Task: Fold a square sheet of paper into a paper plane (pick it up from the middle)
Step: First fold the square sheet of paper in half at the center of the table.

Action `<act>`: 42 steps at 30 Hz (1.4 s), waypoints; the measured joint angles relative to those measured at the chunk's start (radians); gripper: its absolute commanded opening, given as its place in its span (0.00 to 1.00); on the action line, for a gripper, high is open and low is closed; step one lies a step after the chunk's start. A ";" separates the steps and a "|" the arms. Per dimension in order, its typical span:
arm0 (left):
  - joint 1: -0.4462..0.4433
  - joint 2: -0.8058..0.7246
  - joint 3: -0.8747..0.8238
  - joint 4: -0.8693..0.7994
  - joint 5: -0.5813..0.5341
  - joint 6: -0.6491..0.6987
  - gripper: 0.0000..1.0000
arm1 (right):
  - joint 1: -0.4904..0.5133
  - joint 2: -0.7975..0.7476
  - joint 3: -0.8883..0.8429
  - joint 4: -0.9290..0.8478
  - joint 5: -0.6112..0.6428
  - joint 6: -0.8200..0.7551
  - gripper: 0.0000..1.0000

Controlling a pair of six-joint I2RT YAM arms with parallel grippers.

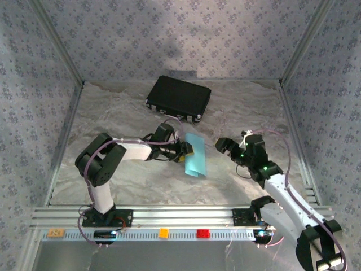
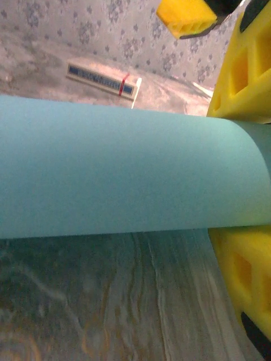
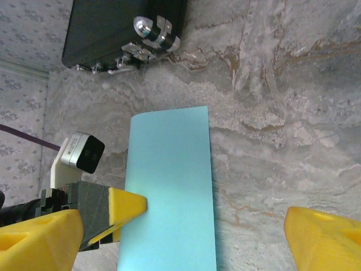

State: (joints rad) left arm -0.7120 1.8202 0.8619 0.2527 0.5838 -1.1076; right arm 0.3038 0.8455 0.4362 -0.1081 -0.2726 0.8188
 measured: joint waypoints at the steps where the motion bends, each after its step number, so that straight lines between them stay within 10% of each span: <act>1: -0.003 0.000 0.006 -0.028 -0.012 0.016 0.48 | 0.002 0.013 0.000 0.002 -0.006 0.000 0.94; 17: -0.061 -0.037 0.159 -0.414 -0.233 0.269 0.73 | 0.015 0.074 0.008 0.000 -0.020 -0.007 0.96; 42: -0.014 -0.051 0.168 -0.521 -0.233 0.343 0.55 | 0.039 0.113 0.015 0.000 -0.015 -0.006 0.97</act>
State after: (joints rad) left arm -0.7261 1.7695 1.0298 -0.2687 0.3504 -0.7647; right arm 0.3431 0.9588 0.4515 -0.1078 -0.2878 0.8124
